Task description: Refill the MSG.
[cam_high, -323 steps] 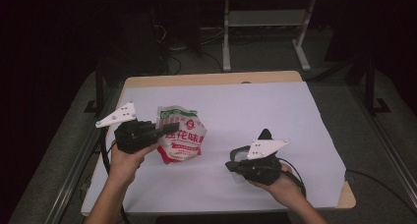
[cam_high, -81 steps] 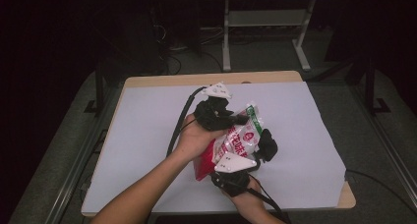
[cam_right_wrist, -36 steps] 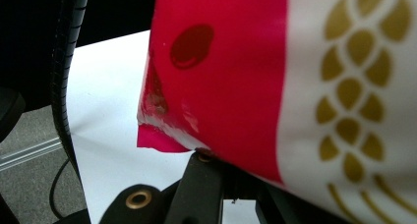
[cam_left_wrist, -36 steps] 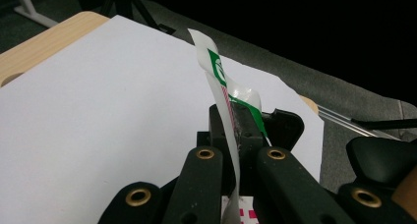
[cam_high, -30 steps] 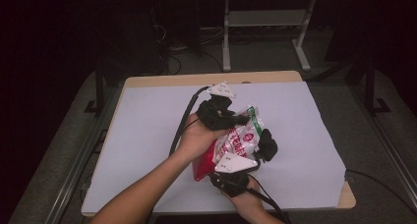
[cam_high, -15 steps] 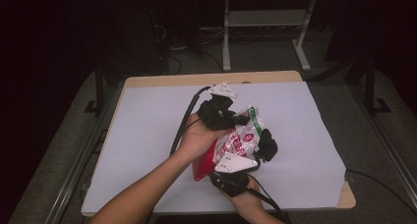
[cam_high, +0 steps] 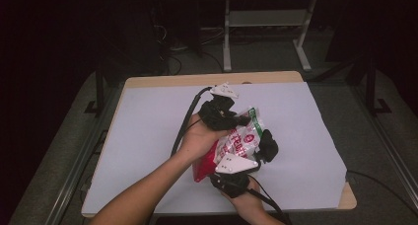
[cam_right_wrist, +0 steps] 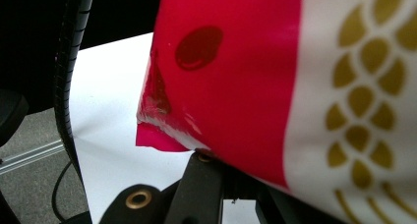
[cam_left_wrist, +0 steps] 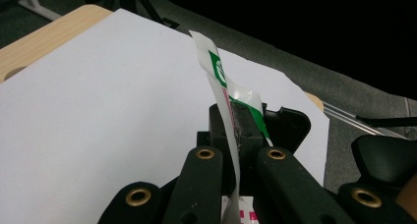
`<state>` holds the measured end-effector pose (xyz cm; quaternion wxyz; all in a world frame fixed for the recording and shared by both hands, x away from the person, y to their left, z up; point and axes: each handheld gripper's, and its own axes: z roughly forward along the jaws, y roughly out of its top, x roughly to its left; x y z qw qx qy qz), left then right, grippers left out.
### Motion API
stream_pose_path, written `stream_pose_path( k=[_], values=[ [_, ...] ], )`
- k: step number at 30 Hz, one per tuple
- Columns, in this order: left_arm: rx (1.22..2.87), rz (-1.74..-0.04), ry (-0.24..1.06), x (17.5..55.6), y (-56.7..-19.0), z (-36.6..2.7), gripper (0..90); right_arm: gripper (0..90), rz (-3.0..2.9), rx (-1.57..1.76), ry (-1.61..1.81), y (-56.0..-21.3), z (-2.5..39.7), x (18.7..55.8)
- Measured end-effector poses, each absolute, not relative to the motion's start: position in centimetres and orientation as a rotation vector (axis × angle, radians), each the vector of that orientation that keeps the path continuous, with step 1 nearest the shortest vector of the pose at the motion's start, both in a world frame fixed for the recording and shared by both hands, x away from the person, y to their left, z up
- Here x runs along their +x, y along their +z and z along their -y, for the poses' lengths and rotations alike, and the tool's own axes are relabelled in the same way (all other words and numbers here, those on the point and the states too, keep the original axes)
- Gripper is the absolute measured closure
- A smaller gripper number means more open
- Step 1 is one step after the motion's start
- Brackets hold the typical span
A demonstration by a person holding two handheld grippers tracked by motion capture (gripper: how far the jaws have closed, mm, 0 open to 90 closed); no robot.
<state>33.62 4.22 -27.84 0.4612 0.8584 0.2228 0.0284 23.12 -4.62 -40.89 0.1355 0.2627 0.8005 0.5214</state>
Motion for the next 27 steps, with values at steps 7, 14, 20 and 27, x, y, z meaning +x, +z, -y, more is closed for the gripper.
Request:
stream_pose_path(
  k=[7, 14, 20, 27],
  values=[
    [2.121, -0.554, 0.075, 33.64, -27.87, -4.12, 90.0, 90.0, -2.318, 0.761, 1.517, -40.94, 4.57, 23.1],
    [2.125, -0.555, 0.074, 33.73, -27.92, -4.07, 90.0, 90.0, -2.315, 0.759, 1.523, -40.94, 4.5, 23.12],
    [2.127, -0.557, 0.074, 33.73, -27.84, -4.03, 90.0, 90.0, -2.311, 0.76, 1.529, -40.9, 4.47, 23.14],
    [2.128, -0.557, 0.079, 33.65, -27.79, -3.87, 90.0, 90.0, -2.308, 0.76, 1.538, -40.82, 4.45, 23.09]
  ],
)
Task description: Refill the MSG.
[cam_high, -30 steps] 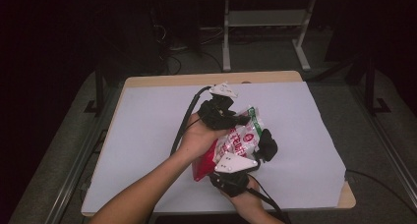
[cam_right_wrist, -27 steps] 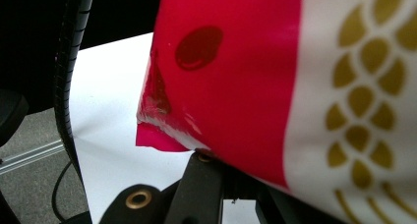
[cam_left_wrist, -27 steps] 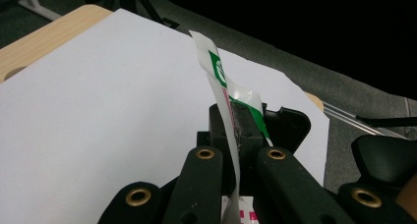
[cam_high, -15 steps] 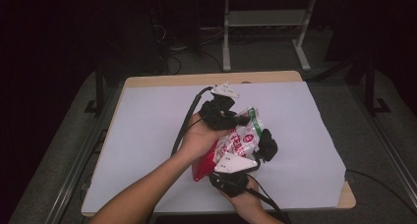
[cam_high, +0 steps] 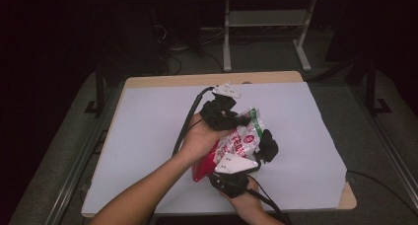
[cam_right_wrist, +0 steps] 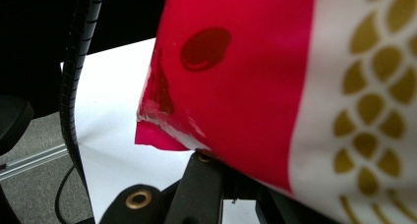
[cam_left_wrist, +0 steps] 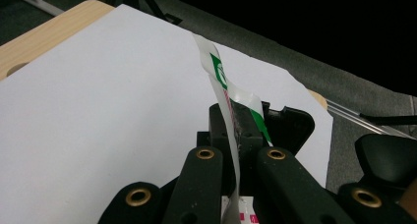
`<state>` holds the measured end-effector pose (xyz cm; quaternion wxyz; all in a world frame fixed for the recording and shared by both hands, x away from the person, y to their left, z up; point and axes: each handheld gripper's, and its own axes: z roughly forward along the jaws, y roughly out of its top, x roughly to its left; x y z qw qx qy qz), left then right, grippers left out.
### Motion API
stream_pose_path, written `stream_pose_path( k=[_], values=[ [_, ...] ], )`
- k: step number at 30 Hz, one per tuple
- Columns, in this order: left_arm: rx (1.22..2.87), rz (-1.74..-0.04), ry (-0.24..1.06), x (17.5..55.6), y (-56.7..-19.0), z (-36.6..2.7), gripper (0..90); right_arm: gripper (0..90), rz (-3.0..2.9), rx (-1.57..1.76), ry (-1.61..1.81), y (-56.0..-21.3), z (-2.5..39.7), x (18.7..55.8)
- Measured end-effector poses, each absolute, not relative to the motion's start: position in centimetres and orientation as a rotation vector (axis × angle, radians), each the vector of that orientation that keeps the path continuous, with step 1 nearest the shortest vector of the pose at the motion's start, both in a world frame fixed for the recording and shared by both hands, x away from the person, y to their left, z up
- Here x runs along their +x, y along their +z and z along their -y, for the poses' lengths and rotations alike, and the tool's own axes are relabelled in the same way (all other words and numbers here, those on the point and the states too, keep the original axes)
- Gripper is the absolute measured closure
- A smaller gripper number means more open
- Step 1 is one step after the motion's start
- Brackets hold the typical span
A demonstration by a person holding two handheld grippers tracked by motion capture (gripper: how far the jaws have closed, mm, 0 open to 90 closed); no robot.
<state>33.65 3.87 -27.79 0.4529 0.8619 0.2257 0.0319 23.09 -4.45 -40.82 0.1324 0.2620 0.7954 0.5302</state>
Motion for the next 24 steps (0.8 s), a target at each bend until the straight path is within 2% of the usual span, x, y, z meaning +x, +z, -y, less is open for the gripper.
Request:
stream_pose_path(
  k=[24],
  values=[
    [2.155, -0.56, 0.068, 33.71, -27.73, -3.61, 90.0, 90.0, -2.308, 0.747, 1.556, -40.68, 4.32, 23.0]
  ],
)
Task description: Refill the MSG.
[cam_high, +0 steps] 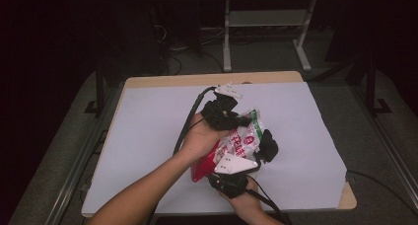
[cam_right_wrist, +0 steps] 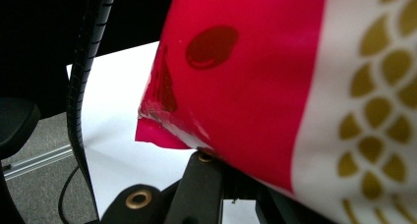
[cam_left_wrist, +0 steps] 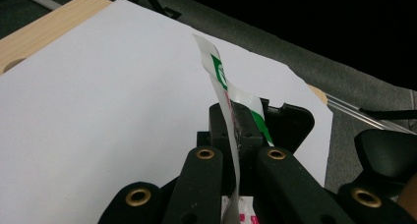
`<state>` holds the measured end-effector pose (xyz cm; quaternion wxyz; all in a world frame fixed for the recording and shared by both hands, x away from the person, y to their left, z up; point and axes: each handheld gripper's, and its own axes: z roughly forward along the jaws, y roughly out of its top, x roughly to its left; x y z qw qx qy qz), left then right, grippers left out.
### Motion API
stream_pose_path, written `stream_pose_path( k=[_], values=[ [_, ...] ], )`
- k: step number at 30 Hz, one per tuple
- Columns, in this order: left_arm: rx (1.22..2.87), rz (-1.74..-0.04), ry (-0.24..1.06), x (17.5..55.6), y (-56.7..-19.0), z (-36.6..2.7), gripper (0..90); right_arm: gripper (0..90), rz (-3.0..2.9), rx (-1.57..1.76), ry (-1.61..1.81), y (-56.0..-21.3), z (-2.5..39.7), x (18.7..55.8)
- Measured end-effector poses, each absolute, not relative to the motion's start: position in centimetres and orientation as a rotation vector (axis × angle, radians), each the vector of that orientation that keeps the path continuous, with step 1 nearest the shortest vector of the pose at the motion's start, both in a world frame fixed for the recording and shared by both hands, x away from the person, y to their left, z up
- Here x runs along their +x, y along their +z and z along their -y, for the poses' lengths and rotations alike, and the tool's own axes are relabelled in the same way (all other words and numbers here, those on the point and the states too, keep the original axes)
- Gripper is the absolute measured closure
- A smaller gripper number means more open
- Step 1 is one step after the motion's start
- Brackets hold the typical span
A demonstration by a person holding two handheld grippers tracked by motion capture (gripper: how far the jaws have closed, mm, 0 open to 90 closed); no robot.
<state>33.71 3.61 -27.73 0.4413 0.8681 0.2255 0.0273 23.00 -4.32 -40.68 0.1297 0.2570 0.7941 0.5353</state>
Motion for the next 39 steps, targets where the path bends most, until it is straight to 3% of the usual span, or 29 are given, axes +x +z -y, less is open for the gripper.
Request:
stream_pose_path(
  k=[39],
  values=[
    [2.197, -0.573, 0.024, 34.54, -28.27, -2.64, 90.0, 90.0, -2.315, 0.757, 1.565, -40.78, 4.46, 23.2]
  ],
)
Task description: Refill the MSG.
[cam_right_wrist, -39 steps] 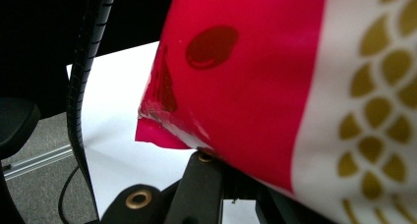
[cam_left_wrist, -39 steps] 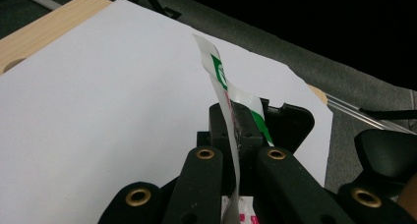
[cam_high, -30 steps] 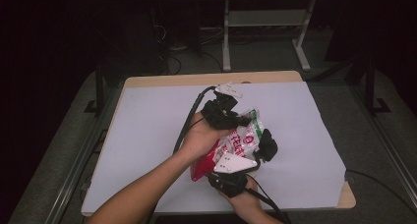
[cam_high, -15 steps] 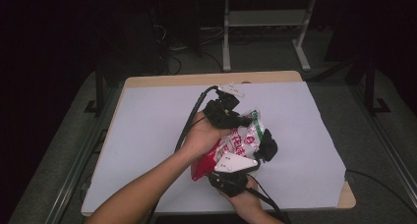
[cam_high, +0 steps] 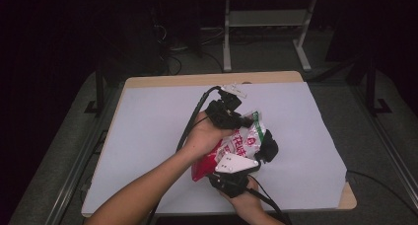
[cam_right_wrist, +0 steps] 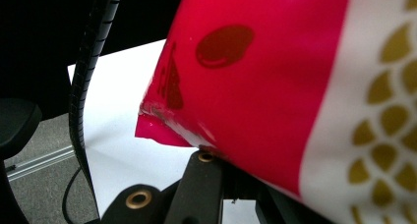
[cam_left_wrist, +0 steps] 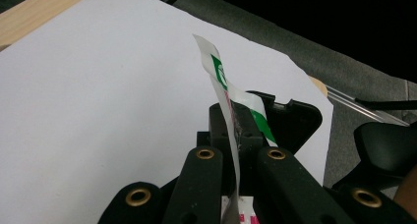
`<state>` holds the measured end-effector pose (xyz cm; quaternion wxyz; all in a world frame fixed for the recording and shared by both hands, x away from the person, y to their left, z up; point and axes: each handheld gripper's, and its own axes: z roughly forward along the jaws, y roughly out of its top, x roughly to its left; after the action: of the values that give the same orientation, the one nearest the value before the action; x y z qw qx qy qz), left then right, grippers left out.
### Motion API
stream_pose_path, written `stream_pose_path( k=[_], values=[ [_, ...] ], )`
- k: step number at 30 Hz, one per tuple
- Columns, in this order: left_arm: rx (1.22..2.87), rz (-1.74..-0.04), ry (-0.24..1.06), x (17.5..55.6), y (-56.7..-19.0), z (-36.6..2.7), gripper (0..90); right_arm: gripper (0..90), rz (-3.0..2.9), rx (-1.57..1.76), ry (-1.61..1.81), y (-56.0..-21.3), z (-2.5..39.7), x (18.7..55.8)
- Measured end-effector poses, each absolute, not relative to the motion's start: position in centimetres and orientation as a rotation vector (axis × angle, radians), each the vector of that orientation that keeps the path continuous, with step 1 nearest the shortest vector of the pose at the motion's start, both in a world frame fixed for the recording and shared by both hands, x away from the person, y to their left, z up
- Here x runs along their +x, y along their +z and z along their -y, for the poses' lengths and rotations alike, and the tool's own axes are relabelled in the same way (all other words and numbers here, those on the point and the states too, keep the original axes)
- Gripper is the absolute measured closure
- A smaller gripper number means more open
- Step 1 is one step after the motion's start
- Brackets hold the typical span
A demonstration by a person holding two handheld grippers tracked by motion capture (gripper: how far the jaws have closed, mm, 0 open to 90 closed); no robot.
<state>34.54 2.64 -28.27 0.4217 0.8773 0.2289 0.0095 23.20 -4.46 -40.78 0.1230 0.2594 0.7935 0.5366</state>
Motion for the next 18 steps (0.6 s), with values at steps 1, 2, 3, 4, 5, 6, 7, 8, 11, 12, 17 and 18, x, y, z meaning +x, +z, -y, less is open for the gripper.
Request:
stream_pose_path(
  k=[1, 2, 3, 4, 5, 6, 7, 8, 11, 12, 17, 18],
  values=[
    [2.197, -0.573, 0.022, 34.54, -28.28, -2.6, 90.0, 90.0, -2.315, 0.757, 1.565, -40.79, 4.46, 23.2],
    [2.199, -0.571, 0.022, 34.57, -28.3, -2.58, 90.0, 90.0, -2.315, 0.757, 1.564, -40.79, 4.47, 23.2],
    [2.199, -0.572, 0.023, 34.59, -28.32, -2.53, 90.0, 90.0, -2.315, 0.758, 1.564, -40.81, 4.47, 23.21],
    [2.206, -0.568, 0.017, 34.63, -28.33, -2.52, 90.0, 90.0, -2.315, 0.758, 1.565, -40.82, 4.48, 23.23],
    [2.203, -0.572, 0.014, 34.63, -28.36, -2.47, 90.0, 90.0, -2.314, 0.76, 1.566, -40.83, 4.47, 23.23],
    [2.204, -0.573, 0.015, 34.65, -28.38, -2.45, 90.0, 90.0, -2.313, 0.76, 1.566, -40.83, 4.48, 23.25],
    [2.203, -0.576, 0.014, 34.66, -28.39, -2.41, 90.0, 90.0, -2.314, 0.761, 1.566, -40.84, 4.5, 23.26],
    [2.207, -0.573, 0.016, 34.71, -28.4, -2.38, 90.0, 90.0, -2.314, 0.763, 1.566, -40.84, 4.51, 23.27],
    [2.208, -0.579, 0.01, 34.73, -28.42, -2.27, 90.0, 90.0, -2.315, 0.767, 1.57, -40.83, 4.54, 23.28],
    [2.209, -0.582, 0.009, 34.74, -28.42, -2.22, 90.0, 90.0, -2.315, 0.767, 1.57, -40.83, 4.56, 23.29],
    [2.225, -0.581, 0.012, 34.84, -28.42, -2.06, 90.0, 90.0, -2.313, 0.768, 1.576, -40.83, 4.6, 23.31],
    [2.225, -0.583, 0.012, 34.84, -28.42, -2.01, 90.0, 90.0, -2.313, 0.769, 1.578, -40.82, 4.62, 23.32]
  ],
)
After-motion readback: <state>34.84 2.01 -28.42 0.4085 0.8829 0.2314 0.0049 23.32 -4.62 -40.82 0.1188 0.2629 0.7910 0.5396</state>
